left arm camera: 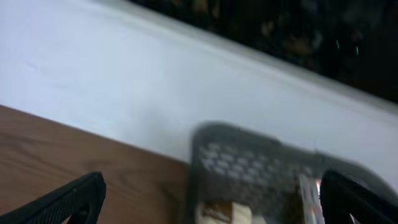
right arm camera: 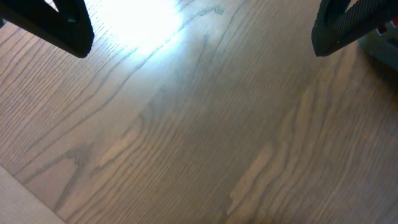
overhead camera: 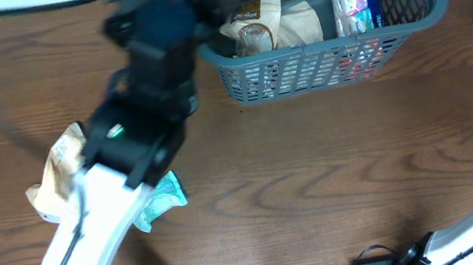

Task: Pack container
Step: 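Withdraw the left gripper and move it to the crumpled wrapper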

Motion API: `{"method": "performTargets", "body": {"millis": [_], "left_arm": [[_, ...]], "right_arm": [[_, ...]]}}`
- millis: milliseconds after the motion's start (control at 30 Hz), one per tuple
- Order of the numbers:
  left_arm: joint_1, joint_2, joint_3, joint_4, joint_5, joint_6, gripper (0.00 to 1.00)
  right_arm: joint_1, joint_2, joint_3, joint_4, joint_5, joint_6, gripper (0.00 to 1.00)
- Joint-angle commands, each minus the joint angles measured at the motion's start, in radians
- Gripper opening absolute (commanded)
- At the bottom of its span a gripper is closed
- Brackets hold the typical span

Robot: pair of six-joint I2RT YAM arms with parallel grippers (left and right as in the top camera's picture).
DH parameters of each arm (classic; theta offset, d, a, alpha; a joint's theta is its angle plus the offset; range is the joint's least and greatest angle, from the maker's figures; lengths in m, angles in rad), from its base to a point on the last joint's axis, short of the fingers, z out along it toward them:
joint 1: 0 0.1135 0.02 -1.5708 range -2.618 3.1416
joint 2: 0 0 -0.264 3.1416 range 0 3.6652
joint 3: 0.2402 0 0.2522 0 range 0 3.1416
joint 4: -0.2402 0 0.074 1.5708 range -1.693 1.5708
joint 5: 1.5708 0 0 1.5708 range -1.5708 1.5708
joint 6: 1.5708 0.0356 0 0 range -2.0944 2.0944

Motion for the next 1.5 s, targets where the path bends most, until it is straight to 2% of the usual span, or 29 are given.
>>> {"method": "performTargets", "body": {"millis": [0,233,367,433,467,567,733,800,1000,1200,1267,1367,1467], "left_arm": [[0.025,-0.043,0.023,-0.021,-0.067,0.027,0.99],[0.028,-0.14,0.023,-0.107,-0.055,0.027,0.99],[0.034,-0.175,0.023,-0.235,-0.069,0.068,0.99],[0.051,-0.18,0.023,-0.322,-0.145,0.061,0.99],[0.061,-0.18,0.023,-0.361,-0.189,0.024,0.98],[0.111,-0.18,0.023,-0.518,-0.304,-0.239,0.98],[0.262,-0.179,0.018,-0.801,-0.313,-0.679,0.99],[0.32,-0.179,0.01,-0.862,-0.31,-0.742,0.99],[0.542,-0.162,-0.01,-0.954,-0.283,-0.746,0.99],[0.756,-0.073,-0.011,-0.954,0.097,-0.864,0.99],[0.793,-0.021,-0.011,-0.948,0.208,-0.863,0.99],[0.811,0.07,-0.011,-0.948,0.259,-0.746,0.99],[0.811,0.186,-0.011,-0.953,0.261,-0.461,0.99]], "right_arm": [[-0.007,0.0,-0.006,0.008,0.011,0.01,0.99],[-0.007,0.0,-0.006,0.004,0.011,0.01,0.99],[-0.007,0.0,-0.006,0.001,0.011,0.01,0.99],[-0.007,0.0,-0.006,0.001,0.01,0.01,0.99],[-0.007,0.0,-0.006,0.001,0.01,0.01,0.99],[-0.006,0.0,-0.006,0.001,0.01,0.01,0.99],[-0.006,0.0,-0.006,-0.008,0.01,0.01,0.99],[-0.006,0.0,-0.006,-0.011,0.01,0.01,0.99],[-0.006,0.0,-0.006,-0.01,0.01,0.01,0.99],[-0.006,0.0,-0.006,-0.01,0.01,0.01,0.99],[-0.006,0.0,-0.006,-0.011,0.01,0.01,0.99],[-0.006,0.0,-0.006,-0.011,0.01,0.01,0.99],[-0.006,0.0,-0.006,-0.011,0.01,0.01,0.99]]}}
